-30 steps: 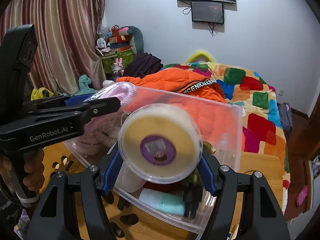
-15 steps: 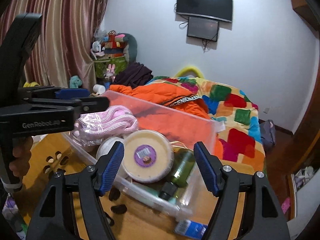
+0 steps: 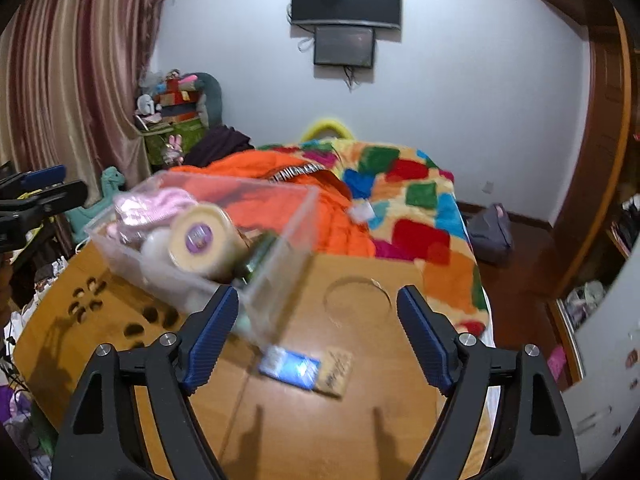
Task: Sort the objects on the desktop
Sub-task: 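Withdraw both grippers and approach the blue card pack and eraser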
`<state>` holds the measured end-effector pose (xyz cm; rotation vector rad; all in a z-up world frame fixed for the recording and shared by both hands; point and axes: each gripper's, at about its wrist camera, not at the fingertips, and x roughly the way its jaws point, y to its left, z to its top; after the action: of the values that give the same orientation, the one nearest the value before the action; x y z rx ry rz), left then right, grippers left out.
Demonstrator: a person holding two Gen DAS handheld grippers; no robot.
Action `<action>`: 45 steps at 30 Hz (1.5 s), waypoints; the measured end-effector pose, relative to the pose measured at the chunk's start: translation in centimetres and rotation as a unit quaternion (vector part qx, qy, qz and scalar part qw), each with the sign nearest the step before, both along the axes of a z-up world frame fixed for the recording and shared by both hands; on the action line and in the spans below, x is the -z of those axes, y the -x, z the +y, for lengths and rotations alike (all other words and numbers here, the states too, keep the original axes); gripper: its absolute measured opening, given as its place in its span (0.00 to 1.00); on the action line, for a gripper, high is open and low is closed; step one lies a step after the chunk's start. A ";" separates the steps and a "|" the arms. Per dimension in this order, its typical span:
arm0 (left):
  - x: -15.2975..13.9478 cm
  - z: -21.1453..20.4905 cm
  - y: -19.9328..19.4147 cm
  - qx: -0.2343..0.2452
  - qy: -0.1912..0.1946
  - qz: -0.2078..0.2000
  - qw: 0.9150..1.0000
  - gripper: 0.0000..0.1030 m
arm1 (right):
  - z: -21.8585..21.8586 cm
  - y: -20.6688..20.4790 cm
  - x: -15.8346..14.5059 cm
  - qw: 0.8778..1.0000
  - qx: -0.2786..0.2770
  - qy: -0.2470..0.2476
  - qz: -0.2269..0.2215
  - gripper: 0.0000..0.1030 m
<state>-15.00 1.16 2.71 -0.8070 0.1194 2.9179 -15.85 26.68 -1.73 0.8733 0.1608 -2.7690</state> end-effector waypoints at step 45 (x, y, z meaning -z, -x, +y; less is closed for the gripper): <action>9.7 15.3 1.3 0.082 0.011 -0.148 0.986 0.93 | 4.0 4.4 7.4 0.994 -0.027 -0.010 -0.108 0.21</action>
<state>-16.27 16.51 -7.01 -1.1616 0.1819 2.6150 -20.29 30.69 -9.16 1.1467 0.1717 -2.6051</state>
